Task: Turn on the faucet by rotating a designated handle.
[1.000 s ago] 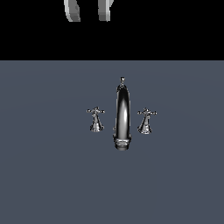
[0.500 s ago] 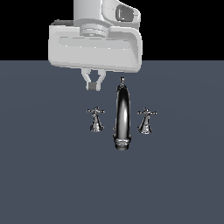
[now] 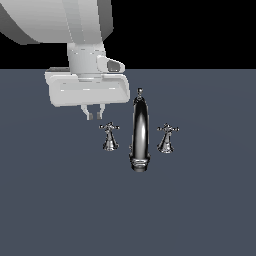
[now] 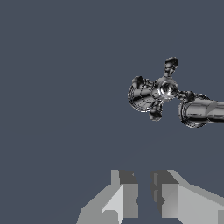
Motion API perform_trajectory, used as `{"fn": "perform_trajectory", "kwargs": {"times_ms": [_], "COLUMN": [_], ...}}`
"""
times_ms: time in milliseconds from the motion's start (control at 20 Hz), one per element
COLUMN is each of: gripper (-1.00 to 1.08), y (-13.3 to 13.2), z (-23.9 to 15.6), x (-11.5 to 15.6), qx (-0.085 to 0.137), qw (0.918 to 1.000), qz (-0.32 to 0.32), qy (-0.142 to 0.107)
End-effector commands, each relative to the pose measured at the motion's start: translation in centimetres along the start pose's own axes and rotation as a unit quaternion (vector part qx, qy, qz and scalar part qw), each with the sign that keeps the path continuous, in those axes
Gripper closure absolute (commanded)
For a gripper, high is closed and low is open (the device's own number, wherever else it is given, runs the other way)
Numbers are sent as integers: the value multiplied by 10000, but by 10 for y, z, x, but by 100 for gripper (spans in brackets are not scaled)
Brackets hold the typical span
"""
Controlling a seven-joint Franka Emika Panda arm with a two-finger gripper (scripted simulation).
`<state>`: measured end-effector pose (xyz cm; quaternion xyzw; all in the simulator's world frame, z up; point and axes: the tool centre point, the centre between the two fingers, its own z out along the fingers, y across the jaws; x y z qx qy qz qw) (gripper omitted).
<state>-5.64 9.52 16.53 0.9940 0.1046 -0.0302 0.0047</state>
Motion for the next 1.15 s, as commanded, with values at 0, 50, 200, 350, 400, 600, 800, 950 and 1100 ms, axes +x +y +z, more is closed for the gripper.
{"fn": "perform_trajectory", "kwargs": {"times_ms": [0,50,200,350,400,600,800,950,1100], "gripper": [55,73,24,85,44,-27,-34,-75,-72], "y": [-6,28,69,-12,64,150,143,159,117], "z": [43,45,51,86,92,84,83,86,80], "x": [-2,11,36,40,49,-6,50,60,70], "qx": [-78,-196,-435,-542,-686,-922,-1211,-1445,-1309], "qw": [9999,9997,9986,9876,9926,9910,9837,9685,9741], "qz": [68,174,-314,-1473,-997,-610,-1310,-2027,-1838], "qy": [-105,-18,43,-49,-32,-750,-212,-73,169]}}
